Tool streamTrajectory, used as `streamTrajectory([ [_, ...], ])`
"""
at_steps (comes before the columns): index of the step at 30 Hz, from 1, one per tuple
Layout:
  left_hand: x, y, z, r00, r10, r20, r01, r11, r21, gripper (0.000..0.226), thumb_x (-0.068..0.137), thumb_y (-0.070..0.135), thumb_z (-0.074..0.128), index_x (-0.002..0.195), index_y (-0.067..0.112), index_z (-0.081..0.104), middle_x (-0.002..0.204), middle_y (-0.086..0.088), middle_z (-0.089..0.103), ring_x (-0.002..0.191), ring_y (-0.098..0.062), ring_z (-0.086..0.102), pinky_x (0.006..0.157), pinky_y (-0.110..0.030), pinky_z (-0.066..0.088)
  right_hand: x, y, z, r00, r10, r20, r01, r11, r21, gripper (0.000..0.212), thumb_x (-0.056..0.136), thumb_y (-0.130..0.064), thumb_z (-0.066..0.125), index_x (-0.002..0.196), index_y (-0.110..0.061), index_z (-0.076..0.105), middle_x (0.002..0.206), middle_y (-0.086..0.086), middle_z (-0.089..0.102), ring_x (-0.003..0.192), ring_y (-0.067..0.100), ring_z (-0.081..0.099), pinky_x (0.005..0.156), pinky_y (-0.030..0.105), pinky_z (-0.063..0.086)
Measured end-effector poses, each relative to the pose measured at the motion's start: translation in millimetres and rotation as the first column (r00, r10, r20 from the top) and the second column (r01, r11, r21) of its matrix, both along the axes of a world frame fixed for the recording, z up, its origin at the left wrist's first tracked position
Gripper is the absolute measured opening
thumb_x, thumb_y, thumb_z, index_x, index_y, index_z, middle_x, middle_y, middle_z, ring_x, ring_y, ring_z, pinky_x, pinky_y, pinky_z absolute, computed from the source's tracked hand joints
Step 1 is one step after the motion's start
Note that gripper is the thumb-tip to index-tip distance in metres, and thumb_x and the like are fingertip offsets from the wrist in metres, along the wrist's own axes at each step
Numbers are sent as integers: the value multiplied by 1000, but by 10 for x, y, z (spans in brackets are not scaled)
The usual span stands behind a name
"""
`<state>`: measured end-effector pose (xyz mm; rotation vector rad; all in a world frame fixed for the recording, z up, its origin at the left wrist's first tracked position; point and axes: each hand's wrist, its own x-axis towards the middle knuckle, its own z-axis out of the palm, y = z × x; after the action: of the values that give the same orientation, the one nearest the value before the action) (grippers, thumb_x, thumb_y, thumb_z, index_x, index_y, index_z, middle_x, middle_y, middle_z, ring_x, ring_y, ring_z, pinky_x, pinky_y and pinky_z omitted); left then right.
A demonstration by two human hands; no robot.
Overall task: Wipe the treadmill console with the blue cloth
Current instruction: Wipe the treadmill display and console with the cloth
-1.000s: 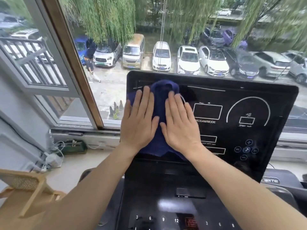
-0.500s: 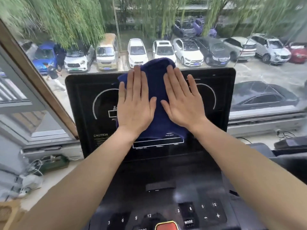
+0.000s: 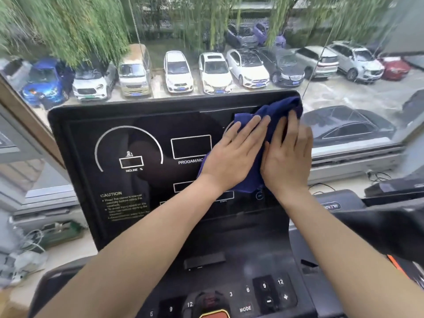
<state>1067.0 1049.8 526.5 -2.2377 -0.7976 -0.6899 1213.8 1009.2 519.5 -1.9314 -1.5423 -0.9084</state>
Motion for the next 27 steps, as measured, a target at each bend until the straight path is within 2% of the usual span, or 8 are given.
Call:
streamTrajectory([
  [2, -115, 11, 58, 999, 29, 36, -30, 1000, 0, 53, 104, 21, 39, 153, 2, 33, 162, -11, 29, 150, -24, 26, 122, -43, 19, -203, 7, -15, 995, 13, -101, -14, 1000, -10, 59, 98, -19, 48, 147, 12, 35, 155, 34, 31, 139, 45, 30, 120, 49, 17],
  [5, -435, 7, 154, 986, 160, 45, -158, 987, -36, 62, 104, 34, 39, 156, 3, 24, 165, -12, 19, 152, -25, 21, 123, -43, 8, -536, 58, 9, 983, 87, -163, -107, 987, -119, 72, 98, -29, 43, 151, 13, 19, 159, 36, 14, 149, 47, 13, 124, 49, 9],
  [9, -1316, 1, 211, 933, 327, 150, -310, 943, -124, 70, 104, 42, 38, 157, 2, 16, 164, -12, 2, 153, -24, 8, 123, -43, -4, -1226, 242, 184, 941, 334, -49, -338, 934, -119, 75, 99, -38, 40, 155, 5, 17, 163, 27, 14, 152, 36, 11, 124, 44, 3],
  [11, -1771, -57, 166, 878, 442, 183, -417, 895, -159, 70, 104, 42, 35, 157, 1, 14, 164, -17, 5, 153, -25, 2, 123, -43, -5, -1616, 303, 245, 888, 458, 46, -448, 883, -143, 73, 100, -40, 41, 155, 2, 20, 164, 22, 17, 153, 32, 14, 124, 43, 3],
  [14, -1893, -48, -33, 810, 528, 256, -479, 846, -233, 66, 104, 34, 32, 156, -2, 14, 164, -24, 12, 153, -28, 3, 122, -42, -6, -1772, 390, 217, 834, 532, 147, -496, 839, -225, 70, 102, -41, 40, 157, -2, 19, 165, 17, 17, 153, 27, 14, 124, 41, 1],
  [18, -1324, -28, -125, 833, 437, 340, -335, 886, -320, 63, 102, 20, 37, 155, -4, 13, 163, -27, 11, 153, -32, 2, 124, -47, 3, -1291, 351, 178, 818, 536, 208, -478, 835, -270, 66, 103, -40, 37, 158, -7, 21, 166, 11, 18, 154, 23, 15, 125, 42, 5],
  [22, -959, -37, 19, 867, 408, 287, -339, 904, -261, 65, 104, 33, 36, 158, 2, 16, 164, -23, 11, 153, -36, 8, 123, -51, 9, -761, 348, 243, 837, 501, 222, -457, 862, -222, 69, 102, -42, 41, 158, -7, 21, 166, 12, 18, 154, 24, 15, 125, 45, 10],
  [27, -263, 13, 288, 941, 265, 210, -218, 950, -222, 67, 104, 39, 32, 159, 7, 11, 167, -13, 7, 154, -30, 5, 123, -47, 3, -46, 357, 287, 917, 384, 109, -367, 918, -149, 72, 101, -42, 40, 157, -3, 17, 165, 19, 15, 153, 32, 12, 125, 47, 5],
])
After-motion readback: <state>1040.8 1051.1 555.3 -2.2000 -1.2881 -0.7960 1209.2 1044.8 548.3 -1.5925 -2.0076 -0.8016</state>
